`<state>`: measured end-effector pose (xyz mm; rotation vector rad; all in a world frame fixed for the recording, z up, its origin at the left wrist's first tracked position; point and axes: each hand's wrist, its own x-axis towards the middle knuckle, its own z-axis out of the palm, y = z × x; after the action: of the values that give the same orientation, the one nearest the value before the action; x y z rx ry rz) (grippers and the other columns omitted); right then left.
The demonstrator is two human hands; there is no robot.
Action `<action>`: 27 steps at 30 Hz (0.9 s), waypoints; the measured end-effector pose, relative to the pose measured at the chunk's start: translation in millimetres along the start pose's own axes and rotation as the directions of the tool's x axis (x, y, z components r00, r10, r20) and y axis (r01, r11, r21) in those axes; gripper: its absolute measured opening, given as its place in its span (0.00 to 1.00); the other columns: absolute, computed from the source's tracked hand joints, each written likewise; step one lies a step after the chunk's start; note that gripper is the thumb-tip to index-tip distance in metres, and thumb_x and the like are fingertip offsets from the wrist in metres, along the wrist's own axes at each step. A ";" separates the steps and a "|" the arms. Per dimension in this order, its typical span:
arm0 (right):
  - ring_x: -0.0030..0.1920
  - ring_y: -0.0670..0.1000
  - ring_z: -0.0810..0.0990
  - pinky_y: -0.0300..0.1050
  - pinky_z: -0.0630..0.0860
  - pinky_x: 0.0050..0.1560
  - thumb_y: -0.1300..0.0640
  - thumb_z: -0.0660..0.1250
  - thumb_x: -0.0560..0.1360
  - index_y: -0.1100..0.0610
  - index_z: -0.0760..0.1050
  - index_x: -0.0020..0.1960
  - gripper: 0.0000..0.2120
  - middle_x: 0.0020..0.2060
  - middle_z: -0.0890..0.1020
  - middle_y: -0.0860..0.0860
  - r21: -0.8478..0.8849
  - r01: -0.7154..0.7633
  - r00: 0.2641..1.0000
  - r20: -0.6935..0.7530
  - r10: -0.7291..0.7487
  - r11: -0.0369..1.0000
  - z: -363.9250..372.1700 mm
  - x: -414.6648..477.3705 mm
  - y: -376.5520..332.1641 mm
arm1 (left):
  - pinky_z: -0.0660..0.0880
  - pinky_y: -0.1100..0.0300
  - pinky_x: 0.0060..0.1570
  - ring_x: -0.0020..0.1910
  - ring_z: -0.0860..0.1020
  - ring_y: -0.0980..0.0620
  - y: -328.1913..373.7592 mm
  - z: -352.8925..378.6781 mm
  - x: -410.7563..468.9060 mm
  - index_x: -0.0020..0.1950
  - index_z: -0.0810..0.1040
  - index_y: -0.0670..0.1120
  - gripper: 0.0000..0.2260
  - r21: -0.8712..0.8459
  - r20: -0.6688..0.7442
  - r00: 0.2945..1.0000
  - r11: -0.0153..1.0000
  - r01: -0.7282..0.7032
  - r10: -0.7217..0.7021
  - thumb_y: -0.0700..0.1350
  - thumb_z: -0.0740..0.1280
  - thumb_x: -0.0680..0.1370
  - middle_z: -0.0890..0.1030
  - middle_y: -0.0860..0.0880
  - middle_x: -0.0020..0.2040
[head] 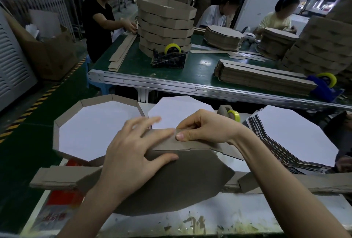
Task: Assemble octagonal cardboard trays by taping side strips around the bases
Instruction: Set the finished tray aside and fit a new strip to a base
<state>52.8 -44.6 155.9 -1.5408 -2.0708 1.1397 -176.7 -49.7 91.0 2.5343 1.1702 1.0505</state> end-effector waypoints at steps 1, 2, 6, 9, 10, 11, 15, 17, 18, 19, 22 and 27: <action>0.39 0.36 0.79 0.28 0.71 0.42 0.53 0.70 0.78 0.54 0.84 0.51 0.06 0.37 0.84 0.40 -0.010 0.002 1.000 -0.008 -0.002 1.000 -0.6 -1.2 1.4 | 0.76 0.51 0.54 0.63 0.69 0.55 1.7 0.3 0.6 0.64 0.76 0.63 0.23 -0.027 0.020 1.000 1.000 -0.002 0.002 0.69 0.60 0.72 0.76 0.57 0.64; 0.39 0.37 0.79 0.29 0.71 0.42 0.53 0.70 0.78 0.54 0.84 0.52 0.07 0.38 0.84 0.40 -0.014 0.002 1.000 -0.014 -0.003 1.000 -0.6 -2.7 3.0 | 0.76 0.52 0.51 0.61 0.71 0.56 2.2 0.2 0.3 0.62 0.77 0.64 0.22 -0.059 0.028 1.000 0.998 0.000 0.001 0.68 0.59 0.73 0.78 0.58 0.62; 0.40 0.38 0.79 0.30 0.71 0.43 0.52 0.70 0.77 0.55 0.84 0.52 0.09 0.39 0.84 0.41 -0.015 0.026 0.999 -0.024 -0.026 1.000 4.3 -7.0 8.0 | 0.74 0.58 0.47 0.58 0.71 0.59 -0.6 -1.7 1.6 0.59 0.73 0.70 0.14 -0.153 0.038 0.998 0.987 -0.044 0.051 0.65 0.59 0.75 0.76 0.63 0.60; 0.48 0.42 0.82 0.38 0.77 0.51 0.48 0.69 0.77 0.53 0.84 0.55 0.12 0.47 0.86 0.45 -0.011 0.025 0.999 -0.029 -0.025 1.000 -2.6 -11.0 16.2 | 0.76 0.57 0.44 0.57 0.72 0.57 1.7 -0.4 5.1 0.58 0.73 0.71 0.12 -0.159 0.064 0.994 0.984 -0.083 0.094 0.64 0.59 0.76 0.74 0.63 0.60; 0.50 0.43 0.83 0.39 0.78 0.53 0.46 0.68 0.77 0.51 0.83 0.55 0.12 0.48 0.86 0.45 0.027 0.006 0.998 -0.070 -0.004 1.000 -9.3 -12.0 22.9 | 0.77 0.57 0.44 0.57 0.73 0.56 4.1 0.4 6.6 0.58 0.73 0.71 0.12 -0.164 0.070 0.993 0.983 -0.087 0.100 0.64 0.59 0.76 0.75 0.62 0.60; 0.51 0.44 0.82 0.40 0.80 0.52 0.45 0.67 0.78 0.50 0.83 0.55 0.13 0.48 0.85 0.45 0.091 -0.030 0.987 -0.155 0.044 0.995 -17.4 -12.1 32.0 | 0.77 0.57 0.44 0.57 0.73 0.56 7.3 1.2 8.6 0.58 0.74 0.70 0.12 -0.166 0.071 0.992 0.982 -0.092 0.105 0.64 0.59 0.76 0.76 0.61 0.60; 0.47 0.52 0.80 0.47 0.83 0.46 0.51 0.65 0.81 0.58 0.81 0.52 0.12 0.42 0.82 0.51 0.357 -0.231 0.705 -0.580 0.408 0.905 -52.8 -7.0 98.6 | 0.78 0.55 0.41 0.56 0.74 0.55 22.5 5.2 18.9 0.57 0.76 0.68 0.12 -0.154 0.077 0.991 0.983 -0.101 0.114 0.63 0.59 0.75 0.80 0.59 0.59; 0.40 0.54 0.75 0.57 0.82 0.49 0.54 0.65 0.80 0.64 0.79 0.47 0.13 0.36 0.76 0.54 0.446 -0.352 0.563 -0.601 0.567 0.823 -64.8 -8.1 141.3 | 0.78 0.53 0.40 0.55 0.74 0.55 30.0 8.2 25.3 0.56 0.77 0.68 0.13 -0.154 0.090 0.989 0.982 -0.106 0.121 0.64 0.59 0.75 0.80 0.60 0.59; 0.38 0.55 0.75 0.58 0.82 0.47 0.53 0.64 0.80 0.66 0.78 0.48 0.15 0.36 0.75 0.55 0.466 -0.433 0.513 -0.577 0.636 0.771 -69.2 -9.8 161.3 | 0.78 0.52 0.41 0.55 0.74 0.55 33.6 9.9 28.7 0.55 0.78 0.69 0.13 -0.160 0.103 0.988 0.982 -0.101 0.118 0.64 0.59 0.74 0.80 0.60 0.59; 0.36 0.56 0.75 0.54 0.82 0.41 0.52 0.64 0.80 0.67 0.77 0.48 0.16 0.36 0.75 0.56 0.464 -0.525 0.471 -0.540 0.698 0.714 -72.7 -12.2 178.5 | 0.78 0.51 0.41 0.55 0.74 0.55 37.0 11.9 32.1 0.53 0.79 0.69 0.13 -0.163 0.113 0.987 0.982 -0.097 0.116 0.65 0.59 0.74 0.80 0.61 0.59; 0.32 0.53 0.72 0.43 0.71 0.25 0.60 0.63 0.79 0.62 0.71 0.42 0.09 0.36 0.72 0.56 0.322 -0.748 0.407 -0.468 0.784 0.580 -80.9 -20.1 225.4 | 0.78 0.52 0.41 0.55 0.74 0.57 44.3 18.4 41.6 0.52 0.80 0.70 0.13 -0.144 0.125 0.983 0.982 -0.119 0.137 0.65 0.59 0.74 0.76 0.65 0.58; 0.33 0.57 0.76 0.49 0.74 0.29 0.61 0.64 0.80 0.64 0.70 0.63 0.14 0.54 0.77 0.65 0.328 -0.814 0.391 -0.303 0.869 0.480 -82.7 -25.3 282.5 | 0.78 0.53 0.44 0.58 0.73 0.59 43.9 24.9 50.5 0.53 0.79 0.71 0.12 -0.154 0.171 0.970 0.977 -0.145 0.171 0.66 0.60 0.74 0.77 0.65 0.60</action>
<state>301.6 -5.6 1.4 -2.6027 -0.7853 0.9885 -111.1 -39.9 117.4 2.5812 0.8277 0.8745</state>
